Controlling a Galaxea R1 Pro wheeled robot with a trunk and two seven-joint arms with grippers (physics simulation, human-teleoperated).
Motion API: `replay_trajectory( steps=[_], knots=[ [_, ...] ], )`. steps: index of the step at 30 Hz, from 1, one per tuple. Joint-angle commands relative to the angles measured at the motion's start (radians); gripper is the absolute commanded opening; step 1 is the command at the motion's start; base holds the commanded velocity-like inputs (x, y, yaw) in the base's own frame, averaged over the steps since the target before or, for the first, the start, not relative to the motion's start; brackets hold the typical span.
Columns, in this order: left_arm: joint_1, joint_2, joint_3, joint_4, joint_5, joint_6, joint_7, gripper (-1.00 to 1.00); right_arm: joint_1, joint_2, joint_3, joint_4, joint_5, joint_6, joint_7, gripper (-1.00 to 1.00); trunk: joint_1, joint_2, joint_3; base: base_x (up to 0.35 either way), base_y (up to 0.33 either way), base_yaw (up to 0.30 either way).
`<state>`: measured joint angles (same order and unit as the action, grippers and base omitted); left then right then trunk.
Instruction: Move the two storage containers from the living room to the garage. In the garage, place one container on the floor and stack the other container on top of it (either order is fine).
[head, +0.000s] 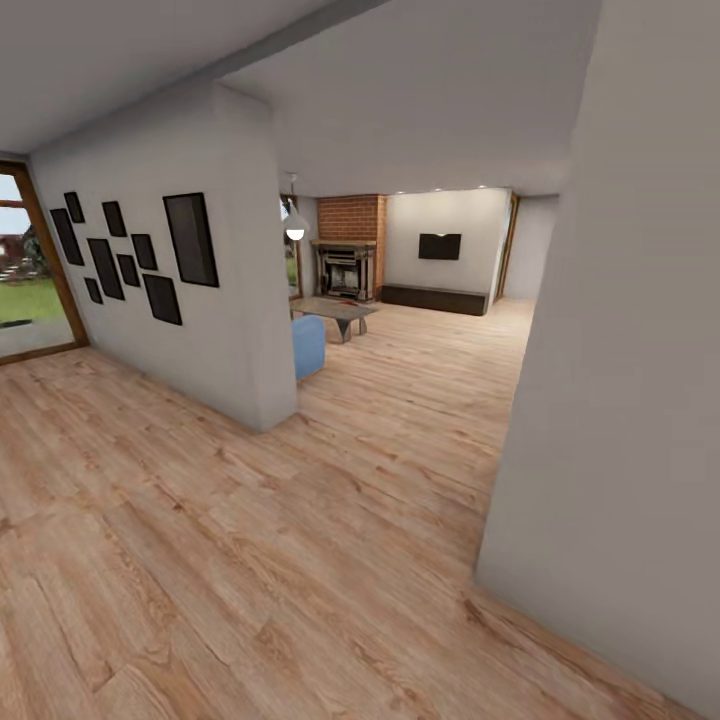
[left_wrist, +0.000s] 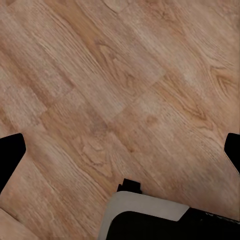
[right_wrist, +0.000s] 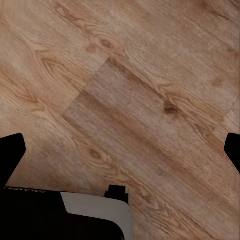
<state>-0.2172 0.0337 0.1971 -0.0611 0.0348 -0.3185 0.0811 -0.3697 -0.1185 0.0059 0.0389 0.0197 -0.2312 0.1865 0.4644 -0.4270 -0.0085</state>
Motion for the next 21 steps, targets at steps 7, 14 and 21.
replay_trajectory(
  steps=[7,14,21],
  knots=[
    [-0.001,0.000,-0.001,0.001,0.004,-0.004,0.001,1.00,-0.002,0.000,0.000,0.004,0.002,-0.008,0.002,1.00,0.001,-0.001,-0.001,0.320,0.000,0.000],
    [-0.001,0.000,0.000,0.001,0.004,-0.004,0.001,1.00,-0.002,-0.001,0.000,0.004,0.002,-0.008,0.002,1.00,0.001,-0.001,-0.001,0.320,0.000,0.000],
    [-0.001,-0.001,-0.001,0.001,0.003,-0.004,0.001,1.00,-0.002,0.000,0.000,0.004,0.002,-0.009,0.002,1.00,0.001,-0.001,-0.001,0.320,0.000,0.000]
  ],
)
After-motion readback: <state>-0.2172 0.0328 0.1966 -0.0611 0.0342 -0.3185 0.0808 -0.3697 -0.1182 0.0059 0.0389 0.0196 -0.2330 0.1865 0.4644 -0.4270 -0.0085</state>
